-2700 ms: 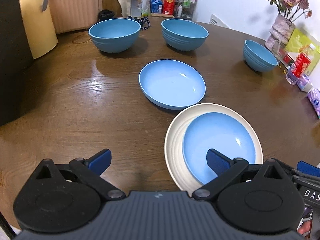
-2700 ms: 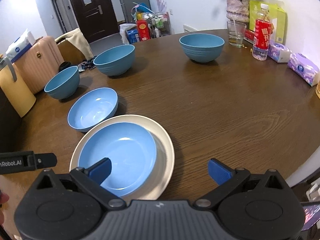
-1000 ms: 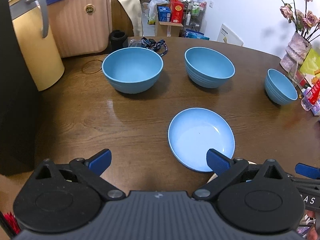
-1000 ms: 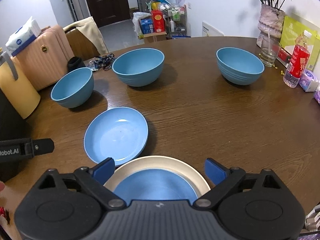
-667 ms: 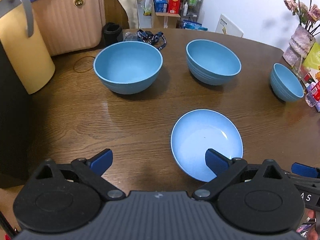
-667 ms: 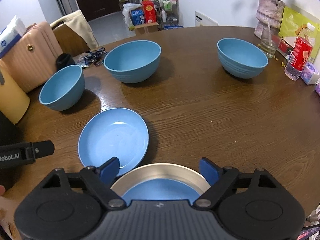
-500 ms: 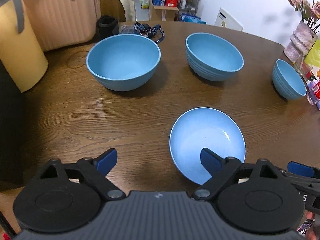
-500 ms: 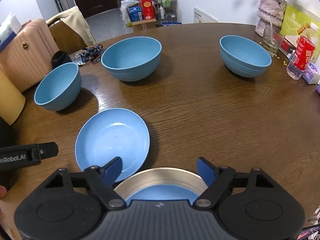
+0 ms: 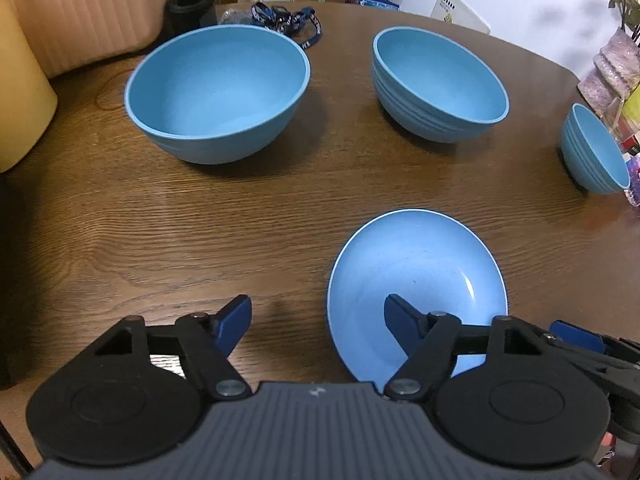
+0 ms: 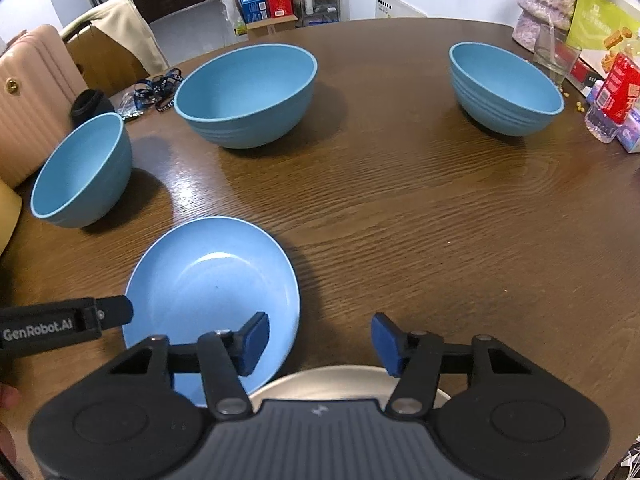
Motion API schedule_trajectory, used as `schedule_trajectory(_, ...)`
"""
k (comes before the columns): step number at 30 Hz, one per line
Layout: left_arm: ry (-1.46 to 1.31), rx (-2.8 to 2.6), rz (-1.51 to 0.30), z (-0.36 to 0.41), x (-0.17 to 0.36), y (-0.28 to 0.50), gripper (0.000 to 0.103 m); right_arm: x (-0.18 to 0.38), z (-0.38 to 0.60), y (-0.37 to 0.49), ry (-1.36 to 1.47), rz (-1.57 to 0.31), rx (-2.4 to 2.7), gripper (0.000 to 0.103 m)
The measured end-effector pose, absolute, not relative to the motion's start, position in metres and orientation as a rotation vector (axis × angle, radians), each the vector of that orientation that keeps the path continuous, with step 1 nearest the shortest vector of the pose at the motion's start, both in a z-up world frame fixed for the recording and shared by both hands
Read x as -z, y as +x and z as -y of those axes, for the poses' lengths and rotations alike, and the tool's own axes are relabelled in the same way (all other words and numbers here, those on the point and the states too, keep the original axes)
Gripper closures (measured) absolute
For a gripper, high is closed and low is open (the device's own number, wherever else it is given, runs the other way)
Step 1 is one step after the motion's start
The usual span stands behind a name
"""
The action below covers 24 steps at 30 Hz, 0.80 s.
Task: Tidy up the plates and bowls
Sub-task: 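Close both grippers on the rim of the second light-blue plate, then lift the second light-blue plate and carry it toward the plate stack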
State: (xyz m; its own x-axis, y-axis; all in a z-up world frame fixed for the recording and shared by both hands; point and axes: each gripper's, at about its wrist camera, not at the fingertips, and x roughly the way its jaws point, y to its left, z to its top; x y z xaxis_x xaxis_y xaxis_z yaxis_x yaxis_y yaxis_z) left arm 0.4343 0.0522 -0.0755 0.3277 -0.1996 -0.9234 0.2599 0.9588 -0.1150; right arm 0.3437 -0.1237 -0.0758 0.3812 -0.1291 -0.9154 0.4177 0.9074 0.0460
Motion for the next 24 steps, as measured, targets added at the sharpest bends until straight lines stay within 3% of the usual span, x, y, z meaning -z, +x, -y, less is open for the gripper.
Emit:
schedule_trajectory(14, 0.006, 0.334, -1.272, -0.053, 0.103, 0.452, 0.062, 0.1, 0.125, 0.358, 0.314, -1.168, 0.347, 0.067)
schedule_trajectory(24, -0.023, 0.359, -1.287, -0.05, 0.114, 0.458, 0.074, 0.108, 0.126, 0.361, 0.355, -1.177, 0.329, 0.084)
